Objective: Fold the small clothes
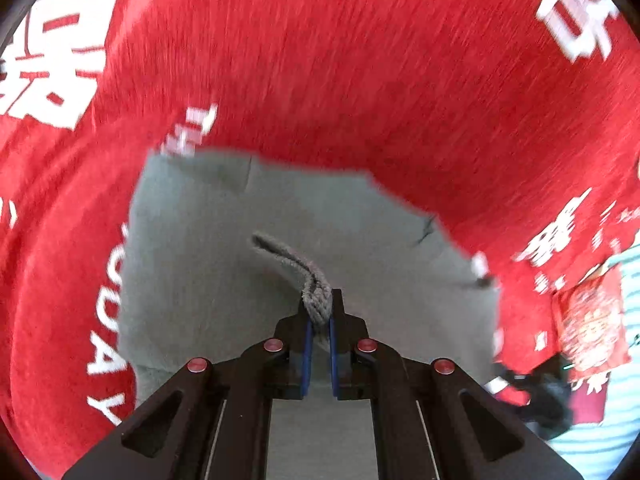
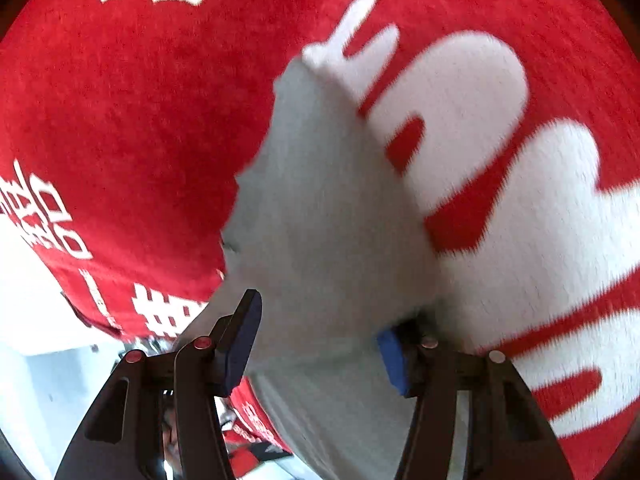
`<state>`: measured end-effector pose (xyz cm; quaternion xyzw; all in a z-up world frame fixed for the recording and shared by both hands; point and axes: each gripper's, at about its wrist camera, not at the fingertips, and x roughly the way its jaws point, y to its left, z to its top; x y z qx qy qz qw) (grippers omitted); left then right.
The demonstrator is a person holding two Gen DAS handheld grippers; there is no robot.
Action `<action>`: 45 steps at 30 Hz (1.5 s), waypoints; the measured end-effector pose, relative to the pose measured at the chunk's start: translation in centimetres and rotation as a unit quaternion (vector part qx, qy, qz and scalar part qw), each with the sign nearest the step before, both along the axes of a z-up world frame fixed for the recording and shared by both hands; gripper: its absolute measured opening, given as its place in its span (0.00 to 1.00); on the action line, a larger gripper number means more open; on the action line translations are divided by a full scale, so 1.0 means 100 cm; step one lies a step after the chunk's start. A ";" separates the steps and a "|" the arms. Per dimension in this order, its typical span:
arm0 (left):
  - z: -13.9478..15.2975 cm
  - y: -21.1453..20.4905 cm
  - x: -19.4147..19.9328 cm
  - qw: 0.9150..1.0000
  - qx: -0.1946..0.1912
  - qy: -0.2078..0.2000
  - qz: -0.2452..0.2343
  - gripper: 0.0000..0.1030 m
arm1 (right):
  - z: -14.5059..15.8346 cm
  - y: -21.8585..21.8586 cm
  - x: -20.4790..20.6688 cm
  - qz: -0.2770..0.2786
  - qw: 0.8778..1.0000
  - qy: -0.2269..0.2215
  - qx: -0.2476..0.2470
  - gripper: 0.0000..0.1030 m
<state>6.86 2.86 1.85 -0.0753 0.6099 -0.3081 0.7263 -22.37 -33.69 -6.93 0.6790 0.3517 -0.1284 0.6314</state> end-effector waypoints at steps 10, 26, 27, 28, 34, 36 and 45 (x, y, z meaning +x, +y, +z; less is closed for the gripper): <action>0.024 -0.007 0.012 1.000 -0.001 -0.016 -0.020 0.07 | 0.019 -0.017 -0.025 -0.026 0.995 0.059 -0.078 0.51; -0.038 -0.008 -0.009 0.995 0.091 -0.004 -0.049 0.07 | 0.000 -0.096 -0.003 0.009 0.999 0.021 -0.047 0.54; -0.036 -0.008 -0.010 0.995 0.091 -0.005 -0.049 0.07 | -0.009 -0.100 0.005 0.011 0.999 0.021 -0.036 0.54; -0.034 -0.009 -0.011 0.994 0.092 -0.007 -0.050 0.07 | -0.017 -0.102 0.012 0.017 0.999 0.016 -0.025 0.54; -0.035 -0.013 -0.014 0.993 0.106 -0.007 -0.048 0.07 | 0.004 -0.096 0.033 0.080 0.993 0.025 -0.086 0.10; -0.030 -0.016 -0.015 0.994 0.101 -0.012 -0.046 0.07 | 0.029 -0.091 0.031 0.104 0.981 0.047 -0.156 0.08; -0.052 -0.043 -0.023 0.991 0.122 -0.018 -0.060 0.07 | 0.007 -0.095 0.030 0.136 0.959 0.133 -0.210 0.09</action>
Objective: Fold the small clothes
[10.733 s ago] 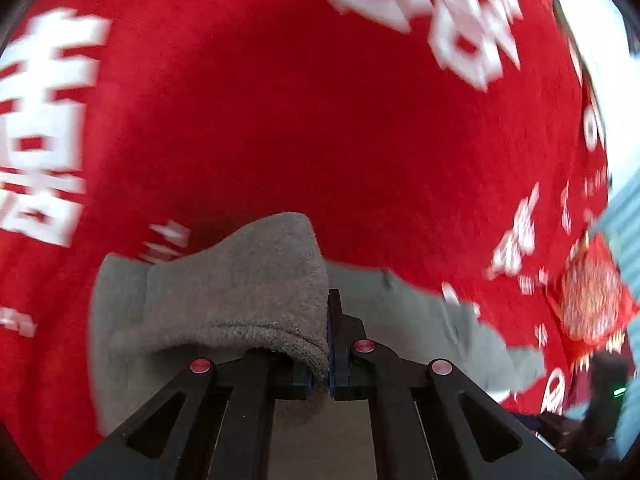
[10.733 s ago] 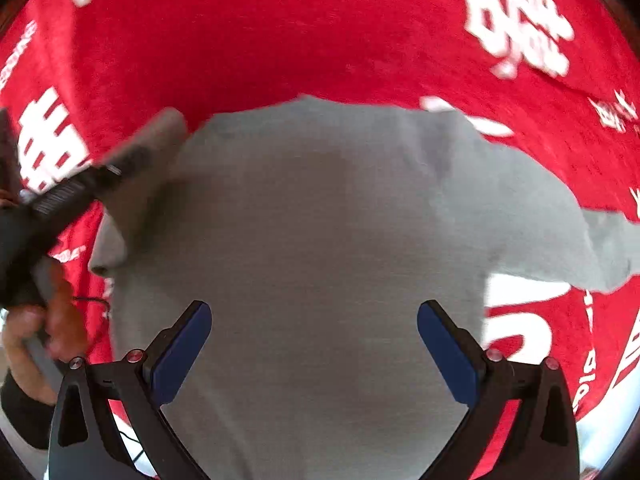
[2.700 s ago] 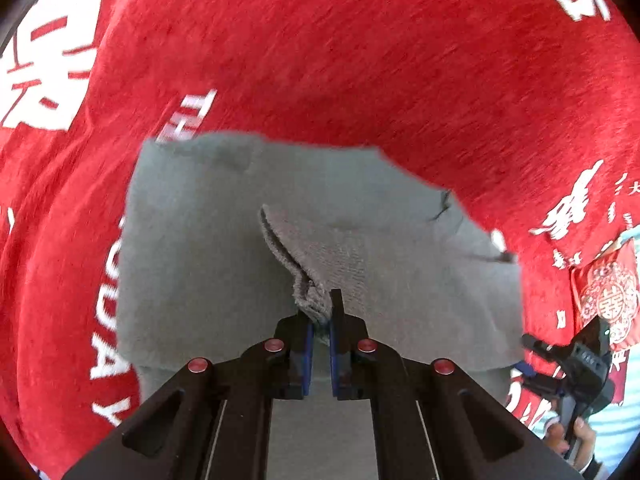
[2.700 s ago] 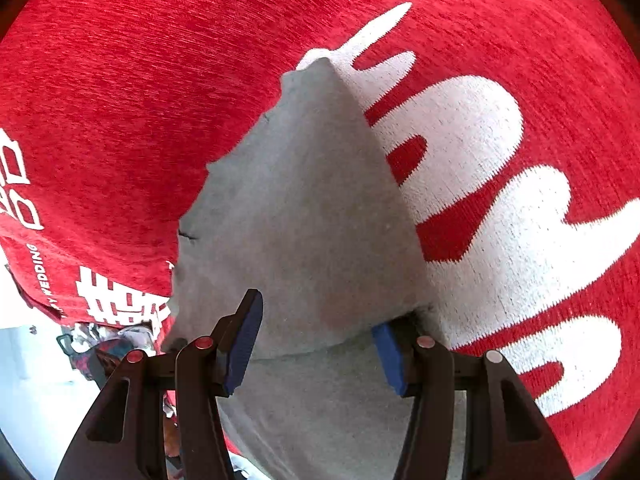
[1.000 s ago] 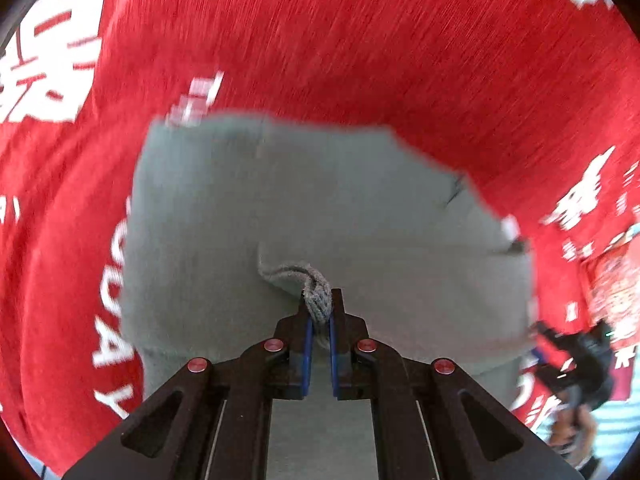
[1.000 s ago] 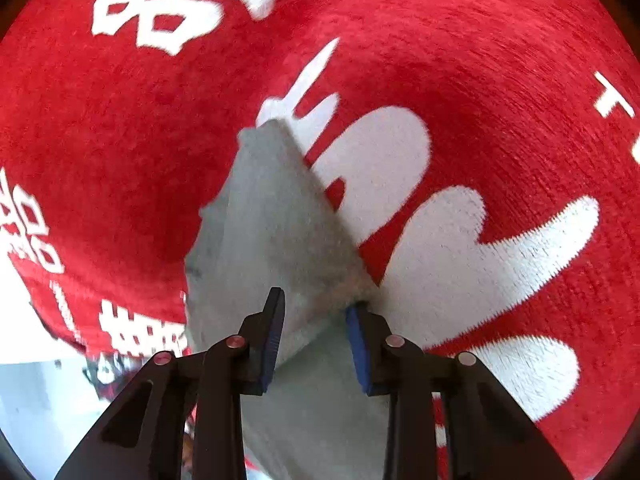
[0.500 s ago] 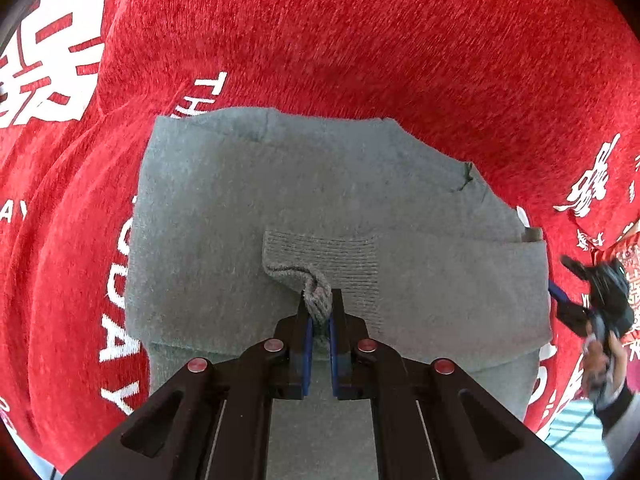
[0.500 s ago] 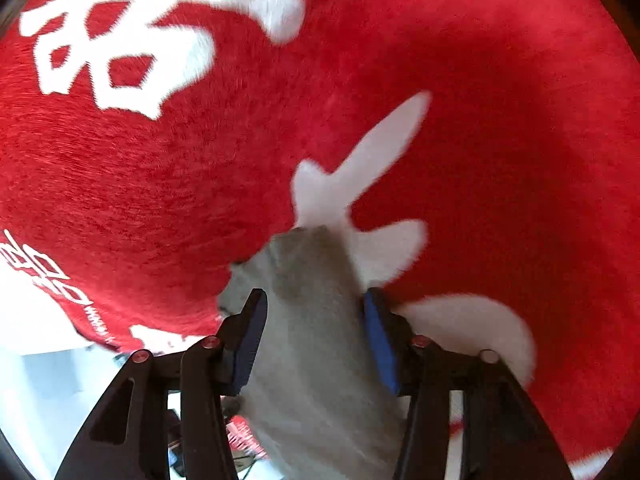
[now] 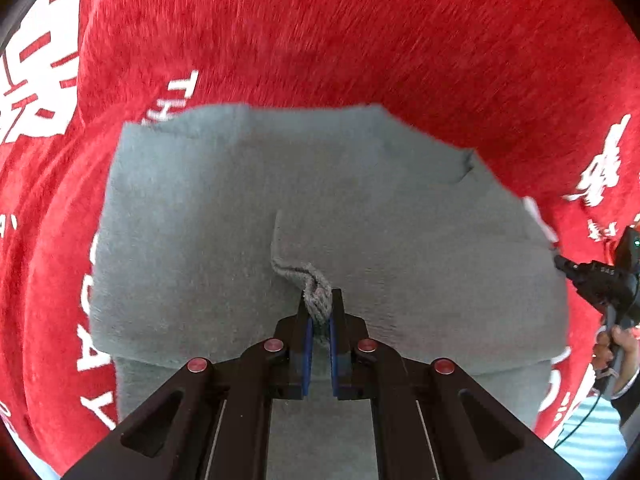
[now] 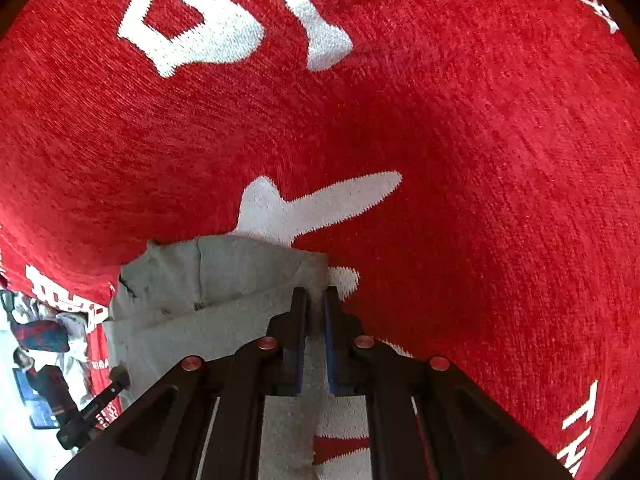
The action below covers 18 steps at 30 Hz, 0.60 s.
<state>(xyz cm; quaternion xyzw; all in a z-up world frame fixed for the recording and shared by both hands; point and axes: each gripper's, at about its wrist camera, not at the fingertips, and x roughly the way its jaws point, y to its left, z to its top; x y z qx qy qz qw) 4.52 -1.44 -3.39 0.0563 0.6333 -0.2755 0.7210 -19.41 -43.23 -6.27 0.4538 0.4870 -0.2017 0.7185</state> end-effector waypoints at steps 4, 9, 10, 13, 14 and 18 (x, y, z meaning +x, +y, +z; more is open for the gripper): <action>0.002 0.006 -0.001 1.000 -0.006 -0.001 0.002 0.07 | 0.014 0.005 -0.008 -0.014 0.999 0.028 -0.019 0.19; 0.007 0.011 0.000 1.000 -0.015 0.002 0.000 0.07 | 0.036 0.031 -0.047 -0.049 0.997 -0.008 0.059 0.44; 0.008 0.013 0.000 1.000 -0.016 0.004 0.002 0.07 | 0.036 0.042 -0.053 -0.058 0.996 -0.009 0.070 0.49; 0.008 0.017 0.000 1.000 -0.020 0.009 0.009 0.07 | 0.026 0.066 -0.072 -0.076 0.990 -0.012 0.115 0.51; 0.009 0.019 0.000 1.000 -0.022 0.009 0.011 0.07 | 0.020 0.072 -0.072 -0.071 0.991 -0.002 0.115 0.44; 0.014 0.026 -0.001 1.000 -0.020 0.001 0.003 0.07 | 0.009 0.080 -0.063 -0.024 0.998 0.034 0.056 0.21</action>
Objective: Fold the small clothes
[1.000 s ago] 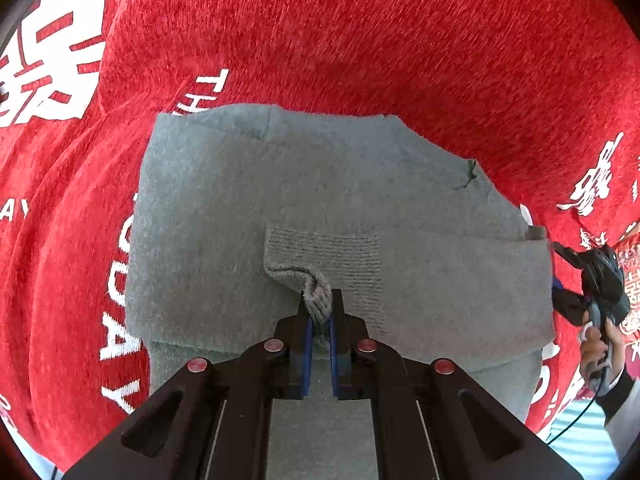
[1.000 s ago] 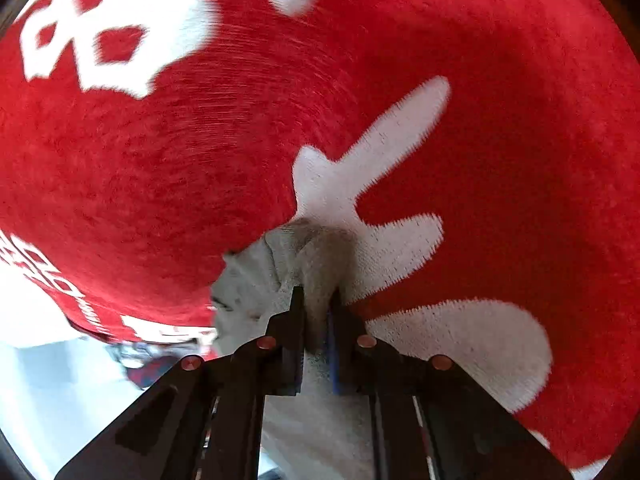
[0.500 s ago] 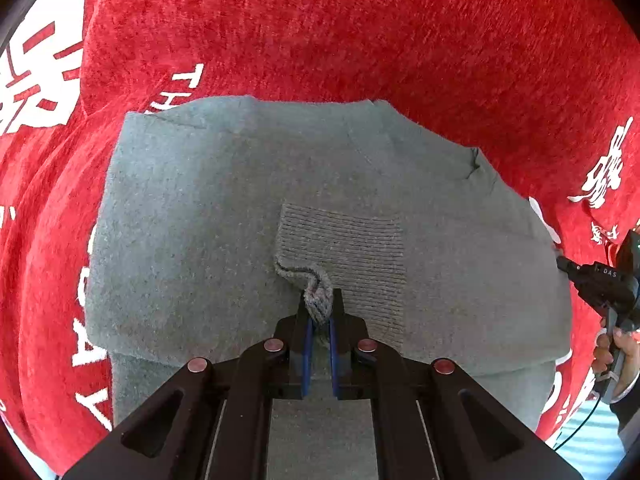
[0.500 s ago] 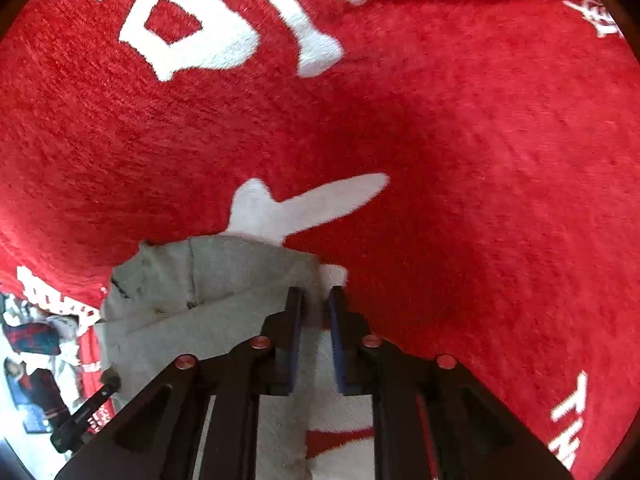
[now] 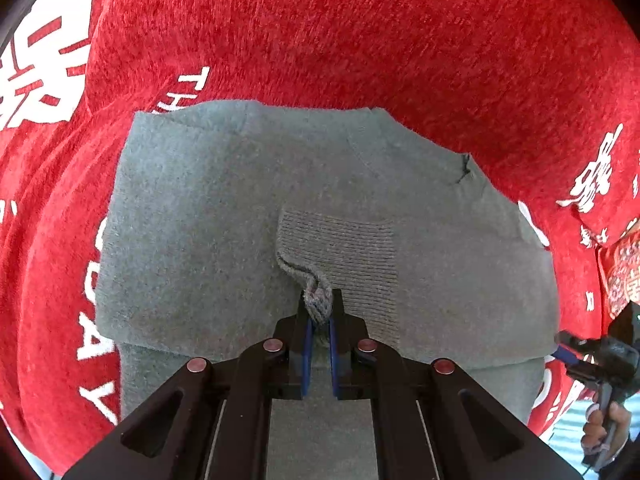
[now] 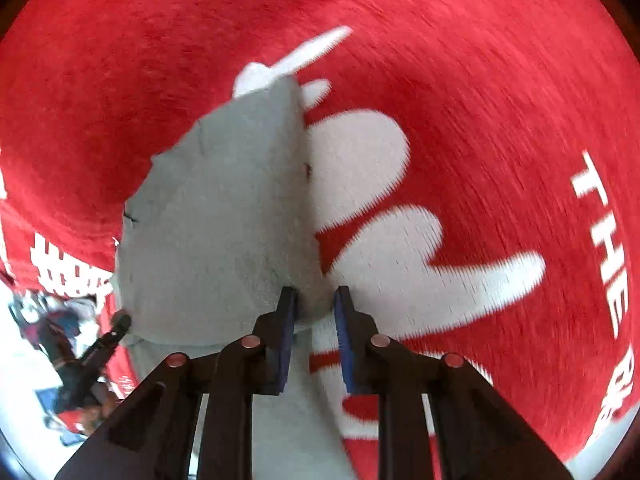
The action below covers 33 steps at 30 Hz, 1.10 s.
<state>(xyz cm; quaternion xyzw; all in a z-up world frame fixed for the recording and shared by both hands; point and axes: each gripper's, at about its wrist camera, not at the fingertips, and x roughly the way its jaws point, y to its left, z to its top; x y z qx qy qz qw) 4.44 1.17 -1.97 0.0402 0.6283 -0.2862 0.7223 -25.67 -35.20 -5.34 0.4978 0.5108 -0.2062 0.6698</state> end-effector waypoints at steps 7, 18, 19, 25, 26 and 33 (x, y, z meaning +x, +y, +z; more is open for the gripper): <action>-0.002 0.016 -0.008 1.000 0.019 -0.009 -0.013 0.08 | 0.004 -0.002 0.003 0.014 1.000 0.017 -0.016 0.20; 0.033 0.053 -0.001 0.996 0.065 -0.063 0.020 0.08 | 0.049 0.039 0.041 0.098 0.989 0.019 -0.113 0.24; 0.034 0.049 -0.004 0.996 0.058 -0.062 0.013 0.08 | 0.046 0.043 0.047 0.108 0.987 0.023 -0.114 0.24; 0.001 0.006 -0.015 0.997 0.069 -0.038 -0.013 0.08 | 0.017 0.051 0.067 0.137 0.982 0.051 -0.121 0.20; -0.004 0.006 -0.015 0.996 0.075 -0.046 -0.011 0.10 | 0.018 0.050 0.065 0.141 0.981 0.050 -0.121 0.20; 0.003 0.023 -0.009 0.995 0.095 -0.037 0.009 0.19 | 0.036 0.044 0.043 0.117 0.988 0.041 -0.092 0.26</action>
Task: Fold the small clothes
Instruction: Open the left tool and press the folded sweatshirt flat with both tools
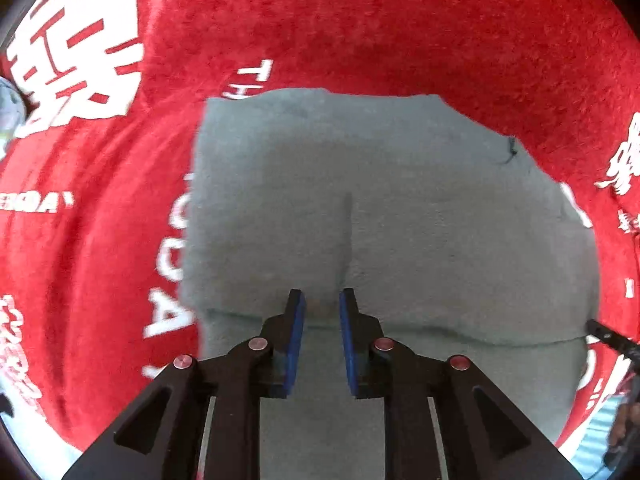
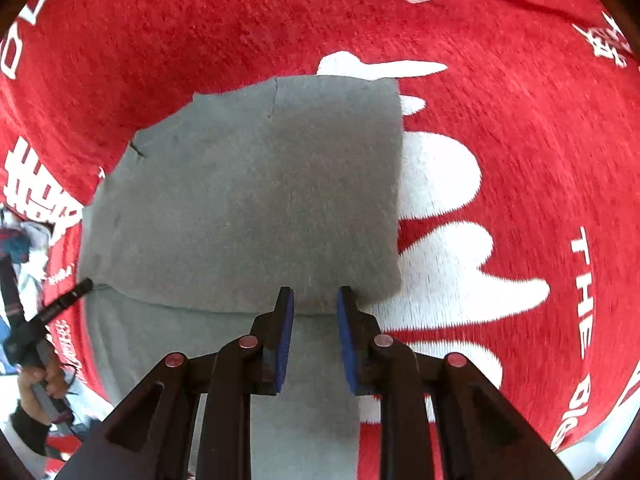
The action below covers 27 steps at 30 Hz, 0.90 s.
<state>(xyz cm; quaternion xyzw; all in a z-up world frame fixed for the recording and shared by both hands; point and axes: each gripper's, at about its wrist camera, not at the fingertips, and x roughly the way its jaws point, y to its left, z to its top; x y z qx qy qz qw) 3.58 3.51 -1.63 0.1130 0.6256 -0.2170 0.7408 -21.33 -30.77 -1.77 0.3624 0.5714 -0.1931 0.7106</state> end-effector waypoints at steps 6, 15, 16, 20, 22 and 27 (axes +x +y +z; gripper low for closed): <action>0.007 0.005 -0.008 1.000 0.020 0.007 0.006 0.19 | 0.014 0.000 -0.014 -0.011 1.000 -0.009 0.024 0.41; 0.020 -0.010 -0.026 0.999 0.033 0.004 -0.008 0.19 | 0.011 0.001 -0.008 0.003 0.999 -0.007 0.049 0.49; 0.020 -0.012 -0.027 0.999 0.032 0.004 -0.007 0.20 | 0.010 0.001 -0.007 0.004 0.999 -0.008 0.052 0.49; 0.028 -0.015 -0.037 0.999 0.046 -0.021 0.002 0.99 | 0.010 0.002 -0.005 0.016 0.998 -0.010 0.060 0.56; 0.031 -0.018 -0.043 0.998 0.051 -0.023 0.000 0.99 | 0.009 0.003 -0.004 0.024 0.998 -0.012 0.065 0.56; 0.032 -0.018 -0.053 0.998 0.059 -0.014 0.019 0.99 | 0.014 0.007 -0.002 0.049 0.996 -0.033 0.069 0.77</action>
